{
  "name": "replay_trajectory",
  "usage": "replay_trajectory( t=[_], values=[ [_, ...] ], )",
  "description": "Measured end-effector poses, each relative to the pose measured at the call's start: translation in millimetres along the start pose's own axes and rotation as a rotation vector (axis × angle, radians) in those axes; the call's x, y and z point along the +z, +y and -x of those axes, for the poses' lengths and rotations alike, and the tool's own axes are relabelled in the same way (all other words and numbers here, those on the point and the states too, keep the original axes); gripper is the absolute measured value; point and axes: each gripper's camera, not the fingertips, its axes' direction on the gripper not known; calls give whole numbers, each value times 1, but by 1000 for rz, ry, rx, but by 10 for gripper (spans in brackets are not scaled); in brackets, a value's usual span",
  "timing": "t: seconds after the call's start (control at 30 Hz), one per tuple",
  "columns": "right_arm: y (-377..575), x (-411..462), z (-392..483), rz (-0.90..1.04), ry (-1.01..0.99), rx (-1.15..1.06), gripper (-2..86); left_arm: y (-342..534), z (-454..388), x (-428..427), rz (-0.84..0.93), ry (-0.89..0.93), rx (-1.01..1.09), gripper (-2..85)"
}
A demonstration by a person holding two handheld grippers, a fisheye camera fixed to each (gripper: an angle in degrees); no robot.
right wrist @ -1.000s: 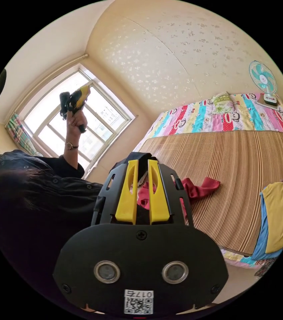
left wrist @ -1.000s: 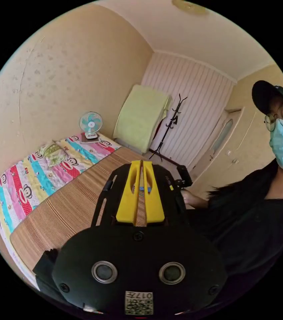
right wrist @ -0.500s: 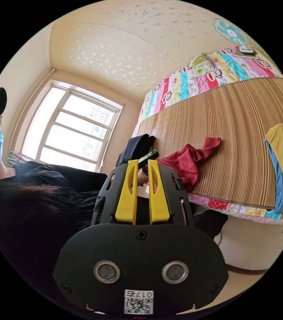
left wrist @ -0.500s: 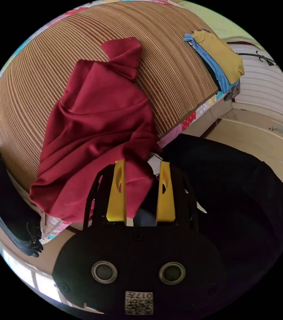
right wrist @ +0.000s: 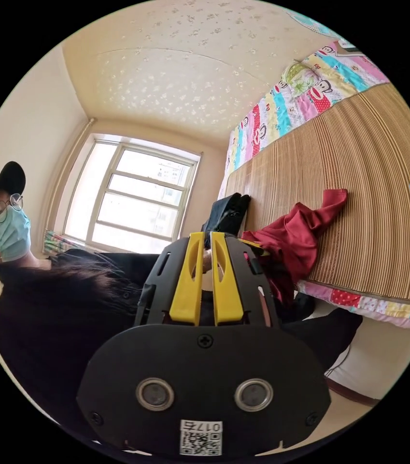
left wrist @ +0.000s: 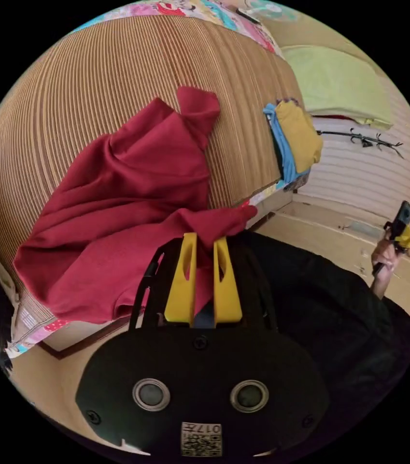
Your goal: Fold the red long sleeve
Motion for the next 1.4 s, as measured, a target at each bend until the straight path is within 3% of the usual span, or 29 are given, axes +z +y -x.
replay_trajectory(
  t=[0.03, 0.17, 0.23, 0.33, 0.5, 0.67, 0.87, 0.93, 0.97, 1.03, 1.23, 1.33, 1.4],
  values=[
    [1, -2, 2, 3, 25, -8, 35, 27, 3, -48, -159, 131, -3, 54],
    [7, -6, 7, 15, 106, -33, 51, 122, -7, -165, -533, 333, 99, 52],
    [13, -3, 14, 39, 189, -73, 71, 182, -20, -220, -738, 473, 222, 50],
    [15, 7, 34, 65, 297, -169, 107, 236, -56, -269, -884, 562, 486, 49],
    [-8, 18, 90, 17, 242, -416, 153, 281, -129, -314, -874, 671, 939, 48],
    [-58, 21, 109, 29, -117, -585, 190, 315, -184, -333, -716, 889, 1331, 49],
    [-87, 104, 92, 456, -605, -585, 222, 327, -222, -330, -566, 1240, 1470, 49],
    [-70, 119, 111, 572, -784, -701, 76, 336, -223, -333, -576, 1195, 1413, 49],
    [-68, 114, 115, 548, -758, -712, 68, 340, -222, -335, -592, 1160, 1396, 49],
    [-63, 76, 129, 376, -446, -690, 59, 367, -210, -347, -668, 1005, 1357, 49],
    [-15, -76, 210, -102, -24, -720, 58, 446, -171, -377, -900, 427, 1005, 48],
    [8, -95, 272, -151, 203, -784, 56, 459, -179, -375, -924, 253, 873, 48],
    [18, -102, 307, -189, 271, -864, 56, 457, -189, -377, -906, 249, 910, 48]
  ],
)
